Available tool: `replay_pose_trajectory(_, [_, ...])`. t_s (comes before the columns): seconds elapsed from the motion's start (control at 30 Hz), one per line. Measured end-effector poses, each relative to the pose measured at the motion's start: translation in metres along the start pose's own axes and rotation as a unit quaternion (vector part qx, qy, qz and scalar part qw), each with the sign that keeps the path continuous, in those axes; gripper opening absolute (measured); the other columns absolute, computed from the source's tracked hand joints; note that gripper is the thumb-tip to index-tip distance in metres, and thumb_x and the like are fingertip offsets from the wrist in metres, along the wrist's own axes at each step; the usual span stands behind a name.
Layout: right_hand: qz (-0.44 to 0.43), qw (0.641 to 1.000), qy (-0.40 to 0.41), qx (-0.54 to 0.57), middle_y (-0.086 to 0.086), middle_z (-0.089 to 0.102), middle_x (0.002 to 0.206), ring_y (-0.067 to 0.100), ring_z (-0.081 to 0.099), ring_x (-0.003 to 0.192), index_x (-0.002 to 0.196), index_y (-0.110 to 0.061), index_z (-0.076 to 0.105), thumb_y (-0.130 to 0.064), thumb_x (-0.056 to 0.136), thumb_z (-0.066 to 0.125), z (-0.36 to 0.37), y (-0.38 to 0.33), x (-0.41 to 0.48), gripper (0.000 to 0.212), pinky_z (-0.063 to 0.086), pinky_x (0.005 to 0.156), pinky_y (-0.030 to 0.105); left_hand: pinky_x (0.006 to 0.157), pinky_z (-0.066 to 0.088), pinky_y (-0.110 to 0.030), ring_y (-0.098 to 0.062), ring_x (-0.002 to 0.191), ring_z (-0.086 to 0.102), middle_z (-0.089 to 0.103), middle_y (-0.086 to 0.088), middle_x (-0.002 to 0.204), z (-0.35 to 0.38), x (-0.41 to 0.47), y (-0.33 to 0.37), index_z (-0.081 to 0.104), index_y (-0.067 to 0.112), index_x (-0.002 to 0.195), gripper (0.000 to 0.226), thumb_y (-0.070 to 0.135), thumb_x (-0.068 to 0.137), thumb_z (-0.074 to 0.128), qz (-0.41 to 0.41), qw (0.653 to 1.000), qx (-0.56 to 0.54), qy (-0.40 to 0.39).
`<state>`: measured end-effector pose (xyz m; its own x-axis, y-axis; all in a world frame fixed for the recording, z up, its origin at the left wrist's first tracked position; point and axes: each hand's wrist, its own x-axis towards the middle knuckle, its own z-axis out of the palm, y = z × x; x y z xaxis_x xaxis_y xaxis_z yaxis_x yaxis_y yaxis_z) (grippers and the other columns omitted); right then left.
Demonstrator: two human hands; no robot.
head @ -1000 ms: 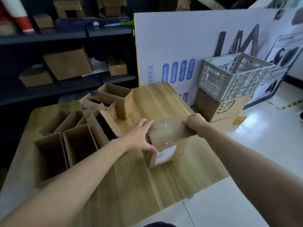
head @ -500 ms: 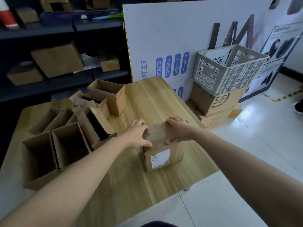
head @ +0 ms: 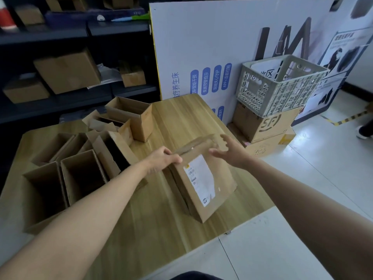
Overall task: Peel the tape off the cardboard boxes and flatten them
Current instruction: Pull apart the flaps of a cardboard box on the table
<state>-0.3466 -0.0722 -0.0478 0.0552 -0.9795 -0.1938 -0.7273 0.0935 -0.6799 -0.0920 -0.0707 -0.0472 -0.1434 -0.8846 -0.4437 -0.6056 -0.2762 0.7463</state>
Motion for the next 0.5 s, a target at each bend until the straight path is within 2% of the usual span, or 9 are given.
replay_pose_trajectory(0.07, [0.064, 0.996, -0.019, 0.056, 0.009, 0.042, 0.143, 0.022, 0.048, 0.125, 0.151, -0.013, 0.018, -0.05, 0.08, 0.068, -0.002, 0.003, -0.001, 0.095, 0.044, 0.092, 0.032, 0.077, 0.048, -0.033, -0.019, 0.088, 0.058, 0.06, -0.004, 0.099, -0.005, 0.0, 0.001, 0.056, 0.016, 0.104, 0.075, 0.062, 0.045, 0.061, -0.042, 0.994, -0.101, 0.003])
replay_pose_trajectory(0.17, [0.124, 0.991, -0.047, 0.011, 0.004, 0.058, 0.122, 0.019, 0.056, 0.104, 0.13, -0.016, 0.049, -0.05, 0.082, 0.067, -0.01, 0.005, -0.002, 0.062, 0.047, 0.081, 0.031, 0.073, 0.046, -0.034, -0.022, 0.069, 0.049, 0.048, -0.005, 0.08, -0.007, 0.001, 0.001, 0.053, 0.016, 0.087, 0.04, 0.054, 0.074, 0.055, -0.1, 0.973, -0.21, 0.01])
replay_pose_trajectory(0.27, [0.16, 0.982, -0.053, 0.088, 0.008, 0.065, 0.11, 0.021, 0.062, 0.096, 0.114, -0.016, 0.063, -0.034, 0.084, 0.071, -0.018, 0.007, 0.002, 0.036, 0.052, 0.084, 0.034, 0.07, 0.044, -0.038, -0.022, 0.06, 0.041, 0.041, -0.007, 0.078, -0.008, 0.004, -0.004, 0.049, 0.015, 0.083, 0.03, 0.044, 0.086, 0.045, -0.144, 0.956, -0.255, 0.032])
replay_pose_trajectory(0.33, [0.19, 0.967, -0.044, 0.162, 0.011, 0.067, 0.105, 0.025, 0.064, 0.097, 0.114, -0.011, 0.066, -0.018, 0.084, 0.073, -0.02, 0.001, 0.004, 0.032, 0.054, 0.088, 0.037, 0.075, 0.043, -0.043, -0.025, 0.076, 0.047, 0.05, -0.011, 0.096, -0.004, 0.006, -0.006, 0.053, 0.013, 0.101, 0.031, 0.041, 0.092, 0.042, -0.14, 0.963, -0.226, 0.048])
replay_pose_trajectory(0.43, [0.267, 0.943, -0.019, 0.197, 0.016, 0.066, 0.097, 0.028, 0.065, 0.086, 0.102, 0.0, 0.062, -0.006, 0.086, 0.069, -0.018, -0.017, 0.011, 0.018, 0.057, 0.071, 0.039, 0.093, 0.04, -0.04, -0.028, 0.117, 0.047, 0.047, -0.012, 0.134, 0.004, 0.007, -0.003, 0.041, 0.006, 0.135, 0.056, 0.042, 0.093, 0.051, -0.068, 0.993, -0.041, 0.091])
replay_pose_trajectory(0.47, [0.301, 0.934, -0.016, 0.191, 0.017, 0.064, 0.097, 0.031, 0.064, 0.086, 0.094, 0.001, 0.057, -0.004, 0.087, 0.066, -0.017, -0.021, 0.012, 0.012, 0.057, 0.069, 0.041, 0.097, 0.039, -0.037, -0.026, 0.122, 0.046, 0.044, -0.011, 0.139, 0.005, 0.003, 0.001, 0.038, 0.006, 0.138, 0.062, 0.043, 0.091, 0.055, -0.024, 0.995, -0.002, 0.101])
replay_pose_trajectory(0.5, [0.325, 0.925, -0.023, 0.193, 0.018, 0.062, 0.099, 0.032, 0.064, 0.089, 0.09, 0.002, 0.054, -0.002, 0.089, 0.062, -0.014, -0.022, 0.013, 0.01, 0.056, 0.073, 0.043, 0.097, 0.039, -0.034, -0.021, 0.121, 0.046, 0.044, -0.009, 0.138, 0.006, -0.004, 0.006, 0.038, 0.009, 0.138, 0.064, 0.044, 0.089, 0.058, 0.025, 0.996, 0.014, 0.089])
